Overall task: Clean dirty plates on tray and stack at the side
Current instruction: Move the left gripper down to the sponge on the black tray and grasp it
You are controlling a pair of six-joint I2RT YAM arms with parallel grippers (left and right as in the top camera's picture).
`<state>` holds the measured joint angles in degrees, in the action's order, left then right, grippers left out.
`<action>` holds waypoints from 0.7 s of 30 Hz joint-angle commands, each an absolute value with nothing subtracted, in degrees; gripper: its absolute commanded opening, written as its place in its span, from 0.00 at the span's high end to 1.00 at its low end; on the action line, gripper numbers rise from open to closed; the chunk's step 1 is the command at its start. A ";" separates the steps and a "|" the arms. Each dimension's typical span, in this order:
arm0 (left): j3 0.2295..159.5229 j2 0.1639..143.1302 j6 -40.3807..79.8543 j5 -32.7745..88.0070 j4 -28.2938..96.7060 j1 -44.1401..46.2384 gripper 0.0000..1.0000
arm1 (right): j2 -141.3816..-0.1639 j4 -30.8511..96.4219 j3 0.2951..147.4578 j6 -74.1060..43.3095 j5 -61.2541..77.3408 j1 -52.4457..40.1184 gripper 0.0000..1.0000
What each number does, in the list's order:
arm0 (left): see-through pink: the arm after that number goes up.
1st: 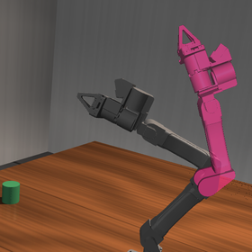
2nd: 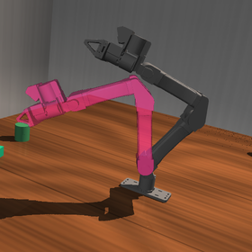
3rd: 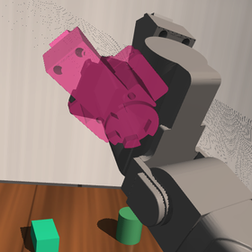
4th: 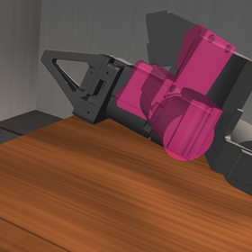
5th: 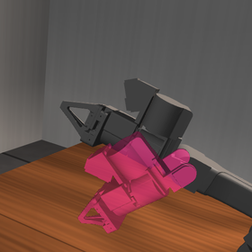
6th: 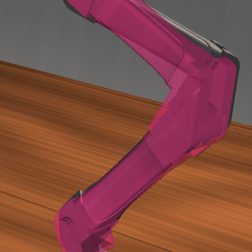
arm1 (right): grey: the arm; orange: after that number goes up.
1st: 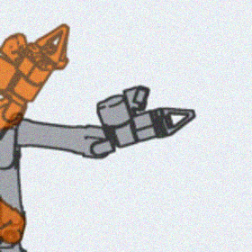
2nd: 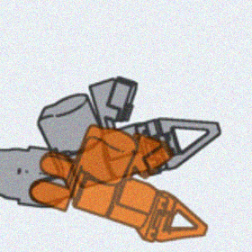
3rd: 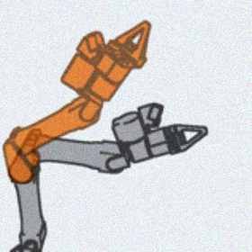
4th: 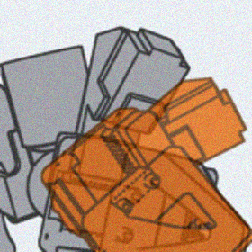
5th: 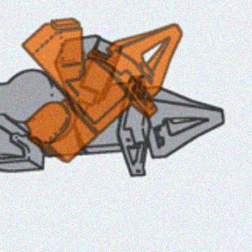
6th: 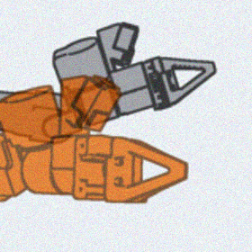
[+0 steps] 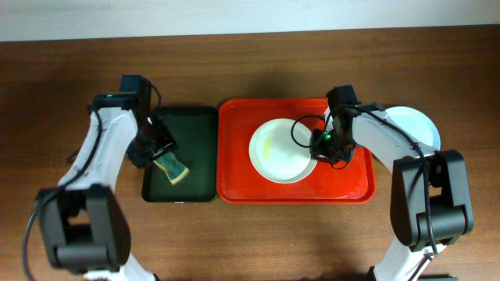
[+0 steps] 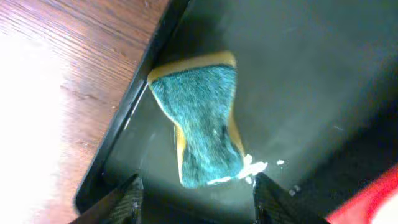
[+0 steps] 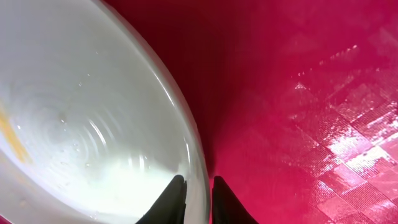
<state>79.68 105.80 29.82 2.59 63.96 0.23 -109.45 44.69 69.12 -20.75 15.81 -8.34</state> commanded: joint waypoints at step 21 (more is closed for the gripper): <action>76.05 113.47 24.56 4.51 58.76 0.89 0.68 | -109.32 44.56 70.08 -19.94 15.88 -8.29 0.83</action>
<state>78.70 113.27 25.69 4.05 60.49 0.36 -109.45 44.66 69.12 -20.53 15.81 -8.34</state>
